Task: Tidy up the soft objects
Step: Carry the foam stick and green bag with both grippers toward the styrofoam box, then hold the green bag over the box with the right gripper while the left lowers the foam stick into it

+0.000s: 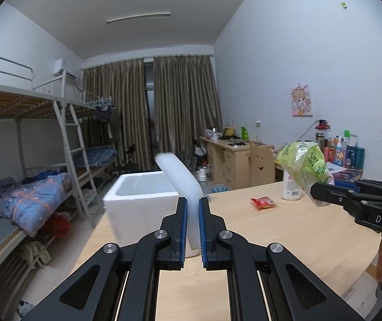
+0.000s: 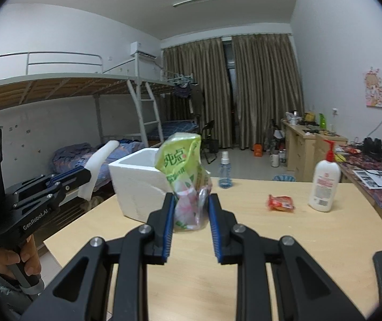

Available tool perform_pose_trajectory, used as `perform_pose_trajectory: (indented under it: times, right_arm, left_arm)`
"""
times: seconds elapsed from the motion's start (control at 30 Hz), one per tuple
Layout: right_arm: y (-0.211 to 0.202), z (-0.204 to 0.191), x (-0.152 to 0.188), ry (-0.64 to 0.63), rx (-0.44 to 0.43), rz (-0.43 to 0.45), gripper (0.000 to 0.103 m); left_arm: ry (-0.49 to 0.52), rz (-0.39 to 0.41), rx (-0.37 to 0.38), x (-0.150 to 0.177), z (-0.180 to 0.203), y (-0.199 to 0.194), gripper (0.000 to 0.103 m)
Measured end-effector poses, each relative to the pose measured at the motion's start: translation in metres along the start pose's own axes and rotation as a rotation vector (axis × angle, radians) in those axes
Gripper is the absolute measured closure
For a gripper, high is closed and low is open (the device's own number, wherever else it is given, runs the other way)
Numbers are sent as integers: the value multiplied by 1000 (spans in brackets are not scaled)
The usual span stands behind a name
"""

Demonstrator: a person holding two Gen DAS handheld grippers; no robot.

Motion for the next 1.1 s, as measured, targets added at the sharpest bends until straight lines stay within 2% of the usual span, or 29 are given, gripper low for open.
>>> perform_pose_trajectory:
  times: [0.37, 1.1]
  right_arm:
    - [12, -41, -2, -35, -94, -4, 74]
    - [30, -73, -16, -78, -140, -33, 74]
  left_arm:
    - [-15, -4, -65, 6, -26, -18, 94]
    - [-55, -12, -91, 3, -49, -11, 94]
Point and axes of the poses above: each gripper's, at about its wrist camera, not at the fingertips, and y roughly the way its jaws point, z to its right, x to its underside, the point moved 4 cm from there along y, roughly the way its jaws point, and after that the axes turned 12 degrees about x, right-handed, at the moved point
